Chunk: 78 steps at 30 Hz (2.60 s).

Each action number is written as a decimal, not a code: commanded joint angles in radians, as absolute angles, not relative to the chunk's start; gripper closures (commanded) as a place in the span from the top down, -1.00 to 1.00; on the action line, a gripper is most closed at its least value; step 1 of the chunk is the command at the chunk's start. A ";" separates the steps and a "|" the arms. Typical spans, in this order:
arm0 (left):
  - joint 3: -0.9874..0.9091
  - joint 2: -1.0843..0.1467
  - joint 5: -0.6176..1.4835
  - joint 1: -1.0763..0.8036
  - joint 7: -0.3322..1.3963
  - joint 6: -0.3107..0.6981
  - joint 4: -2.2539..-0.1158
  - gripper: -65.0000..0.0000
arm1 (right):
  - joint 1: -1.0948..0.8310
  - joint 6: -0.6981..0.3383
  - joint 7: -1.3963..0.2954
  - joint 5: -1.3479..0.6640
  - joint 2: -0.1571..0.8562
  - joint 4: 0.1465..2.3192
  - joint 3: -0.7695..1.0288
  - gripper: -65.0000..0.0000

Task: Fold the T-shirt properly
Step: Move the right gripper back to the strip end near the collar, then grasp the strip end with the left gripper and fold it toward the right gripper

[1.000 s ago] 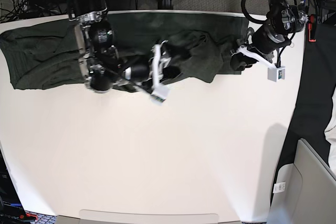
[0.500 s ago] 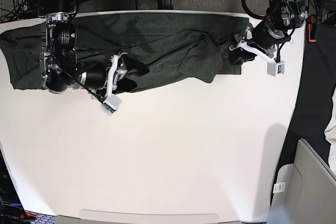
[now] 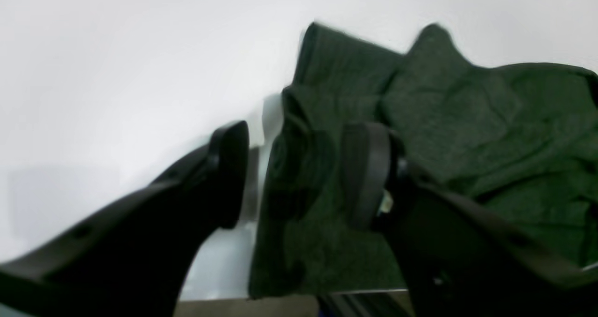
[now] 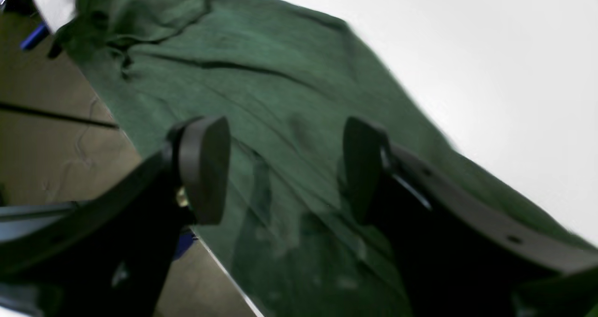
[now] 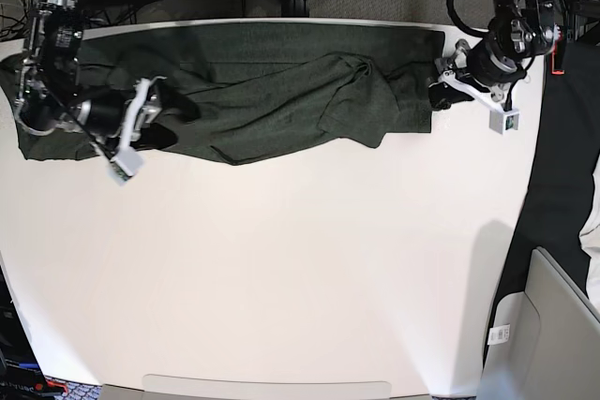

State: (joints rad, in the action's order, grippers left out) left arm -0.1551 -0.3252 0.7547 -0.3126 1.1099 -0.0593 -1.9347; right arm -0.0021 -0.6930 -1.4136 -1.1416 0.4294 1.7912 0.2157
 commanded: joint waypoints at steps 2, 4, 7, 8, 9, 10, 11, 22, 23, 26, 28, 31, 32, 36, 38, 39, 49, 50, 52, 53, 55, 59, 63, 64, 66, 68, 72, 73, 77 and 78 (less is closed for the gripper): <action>-0.156 -0.334 0.763 -0.285 1.116 -0.053 -1.937 0.04 | 0.005 -0.698 -1.396 -1.175 0.458 1.808 0.248 0.20; -0.153 -0.337 0.766 -0.272 1.122 -0.051 -1.905 0.04 | -0.005 -0.698 -1.396 -1.175 0.475 1.808 0.262 0.20; -0.151 -0.337 0.768 -0.272 1.122 -0.041 -1.868 0.04 | -0.018 -0.698 -1.396 -1.175 0.484 1.808 0.282 0.20; -0.151 -0.335 0.768 -0.272 1.122 -0.016 -1.862 0.04 | -0.025 -0.698 -1.396 -1.175 0.484 1.808 0.288 0.20; -0.151 -0.335 0.768 -0.272 1.122 0.007 -1.859 0.04 | -0.033 -0.698 -1.396 -1.175 0.484 1.810 0.300 0.20; -0.151 -0.334 0.768 -0.272 1.122 0.025 -1.854 0.04 | -0.039 -0.698 -1.396 -1.176 0.484 1.810 0.312 0.20; -0.151 -0.332 0.768 -0.275 1.122 0.039 -1.850 0.04 | -0.041 -0.698 -1.396 -1.185 0.484 1.810 0.321 0.20; -0.151 -0.328 0.768 -0.280 1.122 0.088 -1.807 0.04 | -0.059 -0.698 -1.396 -1.221 0.486 1.810 0.351 0.20; -0.150 -0.328 0.768 -0.280 1.122 0.088 -1.804 0.04 | -0.059 -0.698 -1.396 -1.221 0.486 1.810 0.351 0.20; -0.117 -0.328 0.769 -0.280 1.122 0.088 -1.804 0.04 | -0.059 -0.698 -1.396 -1.219 0.486 1.810 0.351 0.20; -0.073 -0.328 0.769 -0.280 1.122 0.088 -1.804 0.04 | -0.059 -0.698 -1.396 -1.218 0.486 1.810 0.351 0.20; -0.018 -0.328 0.769 -0.280 1.122 0.088 -1.805 0.04 | -0.059 -0.698 -1.396 -1.218 0.486 1.810 0.351 0.20; 0.001 -0.326 0.771 -0.280 1.122 0.088 -1.807 0.04 | -0.059 -0.698 -1.396 -1.218 0.486 1.810 0.351 0.20; 0.035 -0.311 0.771 -0.280 1.116 0.088 -1.807 0.04 | -0.059 -0.698 -1.396 -1.218 0.486 1.810 0.351 0.20; 0.035 -0.294 0.771 -0.280 1.116 0.090 -1.807 0.03 | -0.059 -0.698 -1.396 -1.218 0.486 1.810 0.351 0.20; 0.036 -0.289 0.771 -0.280 1.116 0.090 -1.807 0.01 | -0.059 -0.698 -1.396 -1.218 0.486 1.810 0.351 0.20; 0.024 -0.286 0.769 -0.252 1.113 0.088 -1.808 -0.78 | -0.059 -0.698 -1.396 -1.218 0.515 1.810 0.352 0.20; 0.024 -0.288 0.769 -0.245 1.113 0.088 -1.810 -0.84 | -0.059 -0.698 -1.396 -1.218 0.521 1.810 0.352 0.20; 0.024 -0.289 0.765 -0.234 1.112 0.087 -1.830 -0.91 | -0.059 -0.698 -1.396 -1.218 0.535 1.810 0.352 0.20; 0.024 -0.291 0.765 -0.232 1.112 0.085 -1.844 -0.93 | -0.061 -0.698 -1.396 -1.216 0.544 1.810 0.352 0.20; 0.024 -0.291 0.765 -0.228 1.112 0.085 -1.890 -0.93 | -0.071 -0.698 -1.396 -1.213 0.565 1.810 0.355 0.20; 0.024 -0.289 0.766 -0.228 1.112 0.085 -1.971 -0.93 | -0.073 -0.698 -1.396 -1.133 0.570 1.810 0.378 0.20; 0.028 -0.278 0.769 -0.236 1.112 0.085 -2.026 -0.93 | -0.073 -0.698 -1.396 -1.053 0.573 1.810 0.378 0.10; 0.030 -0.263 0.769 -0.236 1.112 0.085 -2.038 -0.93 | -0.073 -0.698 -1.396 -1.038 0.575 1.810 0.378 0.02; 0.035 -0.229 0.773 -0.237 1.112 0.087 -2.054 -0.93 | -0.071 -0.698 -1.396 -1.003 0.575 1.810 0.380 -0.21; 0.035 -0.197 0.819 -0.237 1.112 0.088 -2.054 -0.93 | -0.070 -0.698 -1.396 -0.974 0.572 1.810 0.380 -0.47; 0.035 -0.122 0.928 -0.237 1.113 0.088 -2.051 -0.93 | -0.068 -0.698 -1.396 -0.943 0.572 1.810 0.380 -0.99; 0.035 -0.107 0.943 -0.236 1.113 0.088 -2.051 -0.93 | -0.068 -0.698 -1.396 -0.941 0.573 1.810 0.380 -1.00; 0.039 -0.036 0.987 -0.236 1.118 0.088 -2.048 -0.93 | -0.067 -0.698 -1.396 -0.941 0.575 1.810 0.380 -0.98; 0.053 -0.022 0.990 -0.232 1.118 0.088 -2.048 -0.93 | -0.067 -0.698 -1.396 -0.941 0.575 1.810 0.380 -0.98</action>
State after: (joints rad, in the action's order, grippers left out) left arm 0.0483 -0.0223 0.9565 -0.2428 1.1240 0.0822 -2.0346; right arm -0.0803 -0.6930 -1.4109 -0.9257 0.5503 1.7924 0.3679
